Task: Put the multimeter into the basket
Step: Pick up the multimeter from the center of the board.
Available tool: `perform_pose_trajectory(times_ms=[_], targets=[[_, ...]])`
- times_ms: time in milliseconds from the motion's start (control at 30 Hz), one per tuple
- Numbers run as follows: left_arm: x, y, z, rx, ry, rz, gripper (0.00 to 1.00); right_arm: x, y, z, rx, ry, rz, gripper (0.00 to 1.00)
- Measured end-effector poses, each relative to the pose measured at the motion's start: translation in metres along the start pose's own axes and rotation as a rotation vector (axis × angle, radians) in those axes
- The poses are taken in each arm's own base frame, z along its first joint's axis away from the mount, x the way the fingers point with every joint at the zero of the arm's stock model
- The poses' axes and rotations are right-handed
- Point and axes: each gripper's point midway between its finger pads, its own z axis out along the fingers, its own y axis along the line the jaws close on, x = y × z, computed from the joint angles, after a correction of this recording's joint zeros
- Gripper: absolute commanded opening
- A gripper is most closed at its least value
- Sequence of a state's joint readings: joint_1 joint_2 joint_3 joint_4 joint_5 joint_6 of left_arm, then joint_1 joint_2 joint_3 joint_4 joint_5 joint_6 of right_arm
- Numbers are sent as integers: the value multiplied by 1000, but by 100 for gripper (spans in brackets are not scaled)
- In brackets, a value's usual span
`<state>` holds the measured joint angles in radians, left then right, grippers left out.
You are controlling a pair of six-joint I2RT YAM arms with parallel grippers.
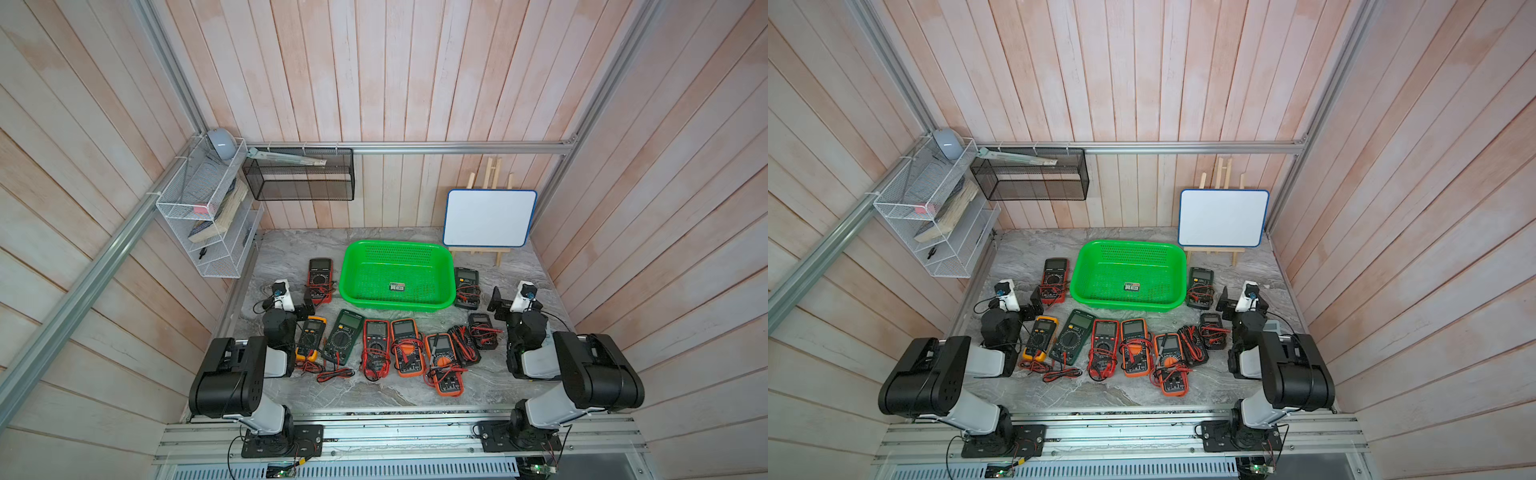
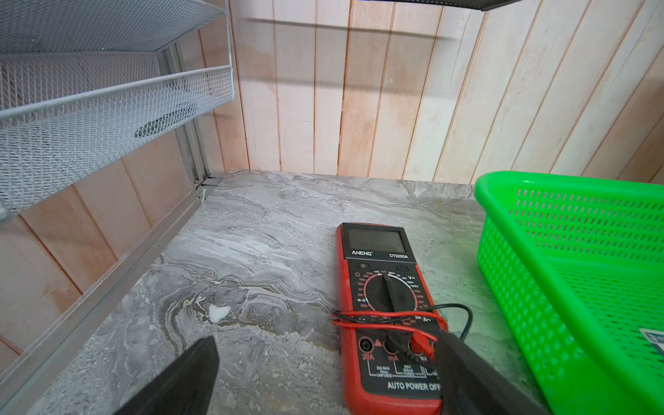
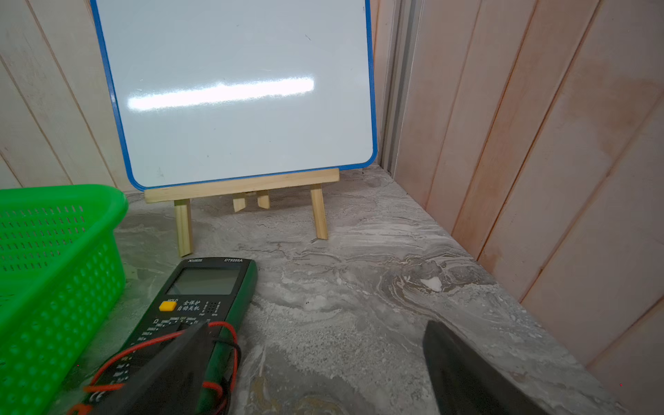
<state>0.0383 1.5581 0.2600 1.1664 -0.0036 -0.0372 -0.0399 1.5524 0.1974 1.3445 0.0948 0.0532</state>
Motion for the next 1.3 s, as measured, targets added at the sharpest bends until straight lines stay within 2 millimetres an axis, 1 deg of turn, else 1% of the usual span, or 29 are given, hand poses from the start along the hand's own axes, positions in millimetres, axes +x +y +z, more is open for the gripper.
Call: perform_pose_trajectory(times_ms=[700, 867, 900, 967, 1067, 1167, 1233, 1300], targets=[[0, -1, 0, 5, 0, 0, 100, 2, 7, 0, -40, 8, -6, 98], [-2, -1, 0, 5, -4, 0, 100, 1, 5, -1, -27, 16, -3, 98], [-4, 0, -1, 2, -8, 0, 100, -2, 3, -2, -19, 16, -2, 98], [-10, 1, -3, -5, -20, -1, 100, -15, 2, -3, -10, -5, 2, 98], [-20, 4, -5, -23, -33, -7, 100, -43, 0, -1, 12, -49, 29, 98], [-30, 7, -6, -43, -38, -11, 100, -68, -11, 2, 76, -67, 116, 98], [-39, 9, -7, -57, -45, -15, 100, -78, -18, 2, 115, -60, 187, 98], [-51, 10, -9, -66, -57, -26, 100, -81, -24, 2, 136, -41, 243, 98]])
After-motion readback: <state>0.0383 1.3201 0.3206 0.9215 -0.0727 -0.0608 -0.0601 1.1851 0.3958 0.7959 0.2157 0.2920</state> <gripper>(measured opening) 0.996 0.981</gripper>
